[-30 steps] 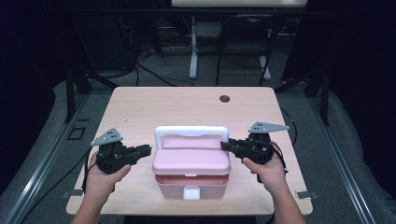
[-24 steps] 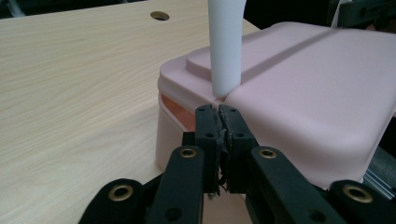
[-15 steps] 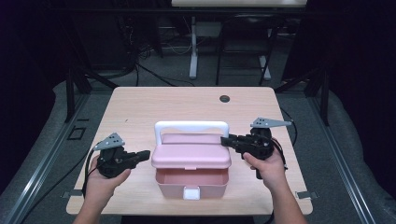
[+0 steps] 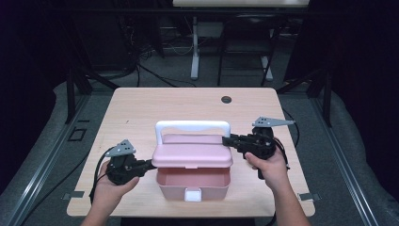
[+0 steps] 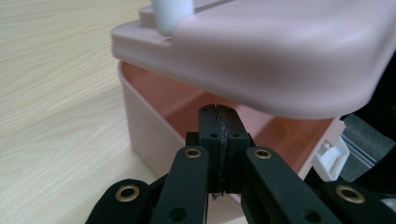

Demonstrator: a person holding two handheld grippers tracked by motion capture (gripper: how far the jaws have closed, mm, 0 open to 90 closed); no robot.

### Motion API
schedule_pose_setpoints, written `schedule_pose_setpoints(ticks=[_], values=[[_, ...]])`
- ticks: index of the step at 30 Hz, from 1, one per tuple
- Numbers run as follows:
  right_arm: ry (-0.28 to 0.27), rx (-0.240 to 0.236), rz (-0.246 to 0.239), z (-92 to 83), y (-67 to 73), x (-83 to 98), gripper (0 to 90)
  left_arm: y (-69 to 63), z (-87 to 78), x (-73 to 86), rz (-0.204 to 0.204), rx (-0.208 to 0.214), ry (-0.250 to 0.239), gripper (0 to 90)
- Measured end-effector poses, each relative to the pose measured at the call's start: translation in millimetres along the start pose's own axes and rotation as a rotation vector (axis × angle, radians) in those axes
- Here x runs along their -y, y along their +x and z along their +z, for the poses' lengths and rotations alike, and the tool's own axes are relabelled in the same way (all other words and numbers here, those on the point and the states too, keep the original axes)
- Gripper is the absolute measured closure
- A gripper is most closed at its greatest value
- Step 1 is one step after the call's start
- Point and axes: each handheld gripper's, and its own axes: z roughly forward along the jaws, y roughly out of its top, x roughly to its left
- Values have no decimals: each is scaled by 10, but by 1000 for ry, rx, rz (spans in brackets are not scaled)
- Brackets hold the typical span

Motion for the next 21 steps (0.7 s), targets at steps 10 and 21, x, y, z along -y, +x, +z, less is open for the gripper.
schedule_pose_setpoints(ticks=[10, 21], values=[[9, 4, -2, 10, -2, 20, 749, -105, 44, -32, 32, 34, 17, 897], [5, 4, 7, 15, -19, 31, 746, -162, 35, -54, 50, 42, 12, 897]])
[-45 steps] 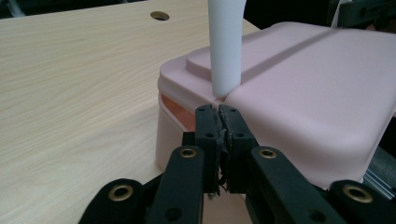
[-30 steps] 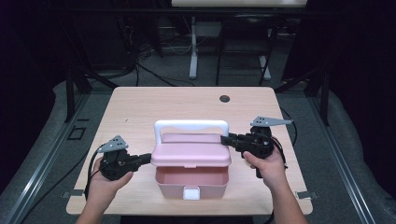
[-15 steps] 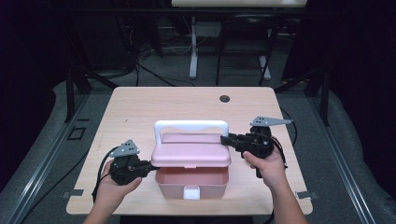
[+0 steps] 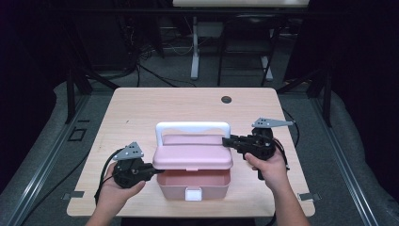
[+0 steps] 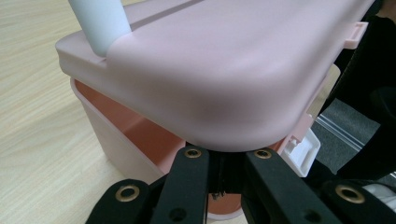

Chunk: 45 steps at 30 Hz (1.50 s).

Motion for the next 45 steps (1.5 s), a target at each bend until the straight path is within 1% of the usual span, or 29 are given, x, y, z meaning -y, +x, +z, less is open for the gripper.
schedule_pose_setpoints(ticks=[3, 7, 9, 10, 11, 15, 16, 18, 23, 26, 29, 31, 32, 33, 35, 38, 40, 42, 45], values=[[-5, -2, 10, 0, -7, 3, 744, -16, -7, -9, 0, -2, -6, 897], [-16, 12, 0, -10, 8, 3, 729, -11, -17, -25, 0, -3, -10, 897], [-29, 21, -5, -40, 27, -4, 709, -7, -18, -39, -3, 0, -16, 897], [-36, 29, -9, -64, 36, -8, 700, -1, -24, -51, 4, 2, -13, 897], [-43, 36, -13, -88, 42, -9, 699, -3, -26, -61, 0, 0, -18, 897], [-81, 53, -6, -202, 55, 0, 703, 13, -42, -113, 11, 1, -25, 897], [-87, 60, -7, -230, 57, 3, 706, 15, -41, -123, 4, 3, -31, 896], [-97, 71, -3, -275, 64, 15, 717, 25, -45, -148, 1, 6, -40, 897], [-100, 105, -17, -349, 103, 47, 758, 58, -65, -210, 8, 6, -58, 897], [-88, 146, -49, -383, 156, 60, 786, 72, -70, -247, 8, 5, -72, 897], [-77, 164, -71, -392, 211, 43, 829, 96, -79, -272, 9, 5, -80, 897], [-76, 196, -98, -407, 236, 23, 865, 97, -78, -281, 7, 4, -87, 897], [-78, 209, -100, -420, 234, 19, 879, 94, -82, -287, 9, -2, -83, 897], [-86, 216, -95, -431, 226, 28, 889, 90, -77, -289, 6, 1, -87, 897], [-83, 223, -83, -450, 205, 66, 900, 91, -77, -295, 9, -5, -88, 897], [-54, 215, -79, -433, 195, 181, 900, 97, -82, -307, 3, -8, -89, 897], [-31, 197, -78, -397, 203, 279, 900, 99, -84, -319, 1, -10, -89, 897], [0, 185, -87, -341, 226, 374, 900, 105, -86, -340, 5, -14, -89, 897], [31, 156, -108, -250, 258, 480, 900, 123, -88, -383, 0, -13, -96, 897]])
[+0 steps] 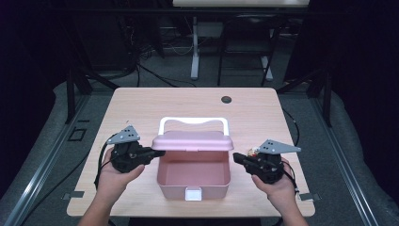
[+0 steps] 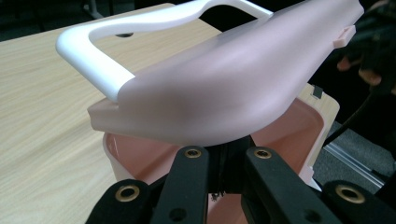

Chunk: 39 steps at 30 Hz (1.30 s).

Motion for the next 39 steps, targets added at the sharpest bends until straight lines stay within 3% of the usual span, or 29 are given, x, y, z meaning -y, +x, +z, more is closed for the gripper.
schedule_pose_setpoints(ticks=[7, 11, 14, 39], values=[[49, -45, -27, 175, 99, 129, 900, 38, 10, -101, -2, -12, -7, 897], [82, -59, -20, 264, 111, 214, 900, 63, 14, -160, 0, -19, -5, 897], [88, -95, -16, 304, 129, 259, 900, 76, 17, -190, -4, -19, -5, 897], [129, -130, -41, 388, 223, 329, 900, 163, 38, -342, -13, -33, -17, 897]])
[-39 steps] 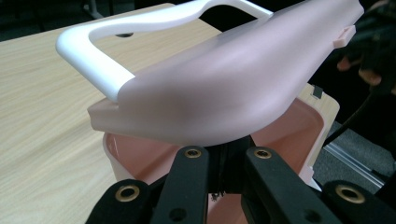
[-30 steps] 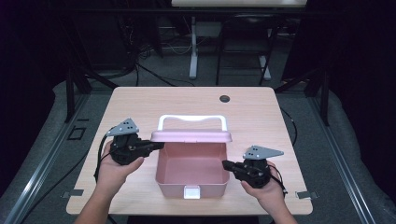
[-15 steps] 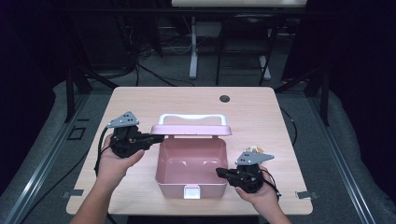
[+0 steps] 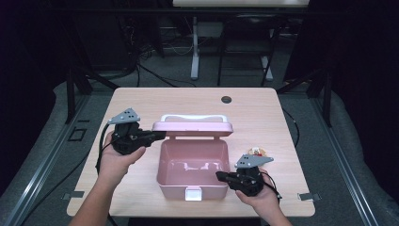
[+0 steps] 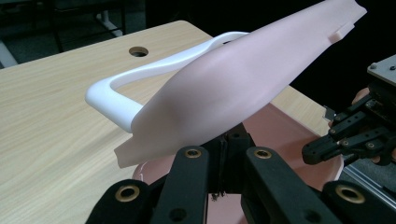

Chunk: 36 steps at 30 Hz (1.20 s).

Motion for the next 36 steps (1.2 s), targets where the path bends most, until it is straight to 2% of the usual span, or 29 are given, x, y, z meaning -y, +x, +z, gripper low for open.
schedule_pose_setpoints(ticks=[16, 24, 36], values=[[5, -6, 8, -21, 31, 21, 900, 71, 32, -67, -12, -1, -14, 897], [8, -16, 10, -21, 60, 26, 900, 102, 47, -102, -3, -10, -13, 897], [5, -18, 14, -12, 86, 31, 900, 161, 52, -129, -25, -21, -15, 897]])
